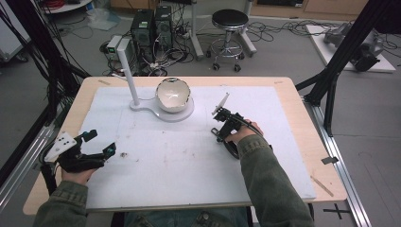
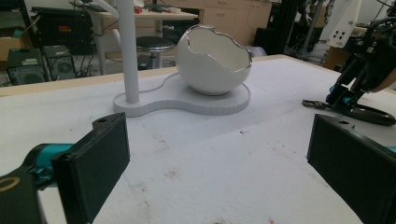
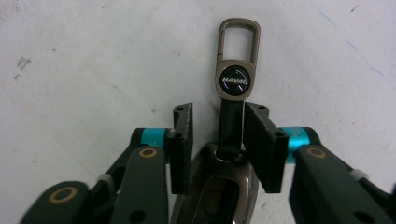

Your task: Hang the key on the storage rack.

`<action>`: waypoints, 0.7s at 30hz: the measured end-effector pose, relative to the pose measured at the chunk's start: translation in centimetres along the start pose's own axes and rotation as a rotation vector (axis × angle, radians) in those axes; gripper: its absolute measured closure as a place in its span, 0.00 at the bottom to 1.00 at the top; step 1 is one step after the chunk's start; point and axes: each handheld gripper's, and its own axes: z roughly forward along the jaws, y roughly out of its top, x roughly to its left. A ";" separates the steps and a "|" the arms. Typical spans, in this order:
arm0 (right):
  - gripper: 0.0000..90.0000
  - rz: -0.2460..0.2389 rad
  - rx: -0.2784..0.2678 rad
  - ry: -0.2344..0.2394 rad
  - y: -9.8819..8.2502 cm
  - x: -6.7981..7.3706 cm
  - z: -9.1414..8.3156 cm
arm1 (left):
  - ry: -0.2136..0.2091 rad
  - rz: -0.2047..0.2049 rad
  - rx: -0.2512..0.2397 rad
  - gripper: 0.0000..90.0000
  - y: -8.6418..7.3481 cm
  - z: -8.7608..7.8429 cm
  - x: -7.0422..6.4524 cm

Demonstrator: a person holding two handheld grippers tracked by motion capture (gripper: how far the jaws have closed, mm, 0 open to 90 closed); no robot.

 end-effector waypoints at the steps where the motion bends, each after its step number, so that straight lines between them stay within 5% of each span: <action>1: 0.74 0.003 0.001 -0.003 0.0 0.0 0.0 | 0.000 0.000 0.000 0.07 0.0 0.0 0.0; 15: 0.88 0.003 0.053 -0.042 0.8 0.5 0.8 | -0.003 0.000 -0.006 0.07 0.0 0.1 0.0; 21: 0.94 0.026 0.042 -0.004 0.6 0.0 0.7 | -0.002 -0.003 -0.004 0.07 0.0 0.0 0.1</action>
